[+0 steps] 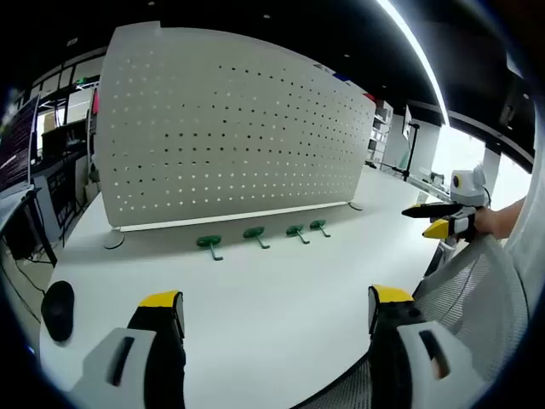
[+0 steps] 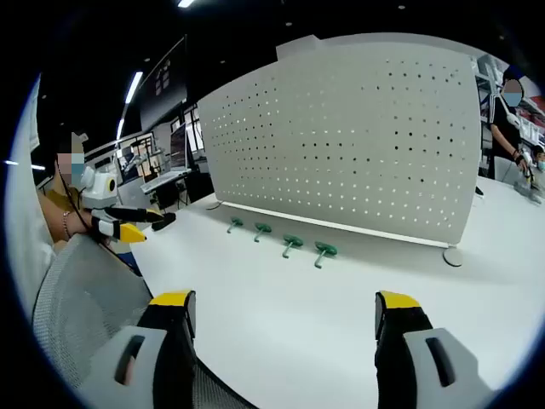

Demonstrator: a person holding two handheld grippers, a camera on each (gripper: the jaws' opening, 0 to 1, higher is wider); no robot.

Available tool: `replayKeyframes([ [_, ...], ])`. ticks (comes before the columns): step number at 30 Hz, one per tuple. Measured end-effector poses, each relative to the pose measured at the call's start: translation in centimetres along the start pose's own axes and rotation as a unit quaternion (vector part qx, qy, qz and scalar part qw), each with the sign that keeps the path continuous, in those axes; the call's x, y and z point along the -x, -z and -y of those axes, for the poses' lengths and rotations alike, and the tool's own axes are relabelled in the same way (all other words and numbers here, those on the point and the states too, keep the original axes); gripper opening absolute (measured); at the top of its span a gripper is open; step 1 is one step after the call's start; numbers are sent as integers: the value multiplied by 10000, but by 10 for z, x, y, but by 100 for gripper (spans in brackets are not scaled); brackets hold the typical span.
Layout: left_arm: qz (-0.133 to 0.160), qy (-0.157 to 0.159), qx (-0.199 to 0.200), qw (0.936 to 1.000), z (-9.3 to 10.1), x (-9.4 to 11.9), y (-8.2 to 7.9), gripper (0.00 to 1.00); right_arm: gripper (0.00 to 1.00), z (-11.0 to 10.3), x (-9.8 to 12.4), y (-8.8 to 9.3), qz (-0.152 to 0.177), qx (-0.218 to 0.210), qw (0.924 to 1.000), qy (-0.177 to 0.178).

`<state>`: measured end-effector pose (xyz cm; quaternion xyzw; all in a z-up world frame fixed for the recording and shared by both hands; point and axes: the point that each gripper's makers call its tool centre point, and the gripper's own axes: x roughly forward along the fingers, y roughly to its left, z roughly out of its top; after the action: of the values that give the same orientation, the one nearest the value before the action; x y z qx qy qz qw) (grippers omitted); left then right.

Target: Insert the hook assembly into the mounting plate slot until the hook locks in place.

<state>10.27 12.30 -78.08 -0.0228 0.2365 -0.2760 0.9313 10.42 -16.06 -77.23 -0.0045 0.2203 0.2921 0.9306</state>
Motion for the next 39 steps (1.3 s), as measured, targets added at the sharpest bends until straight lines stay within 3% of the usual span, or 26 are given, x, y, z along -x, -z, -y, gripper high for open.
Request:
replayKeyframes([
  [39, -54, -24, -115, 9999, 0, 0, 1, 91, 83, -1, 1, -2, 36, 89, 10000, 1],
])
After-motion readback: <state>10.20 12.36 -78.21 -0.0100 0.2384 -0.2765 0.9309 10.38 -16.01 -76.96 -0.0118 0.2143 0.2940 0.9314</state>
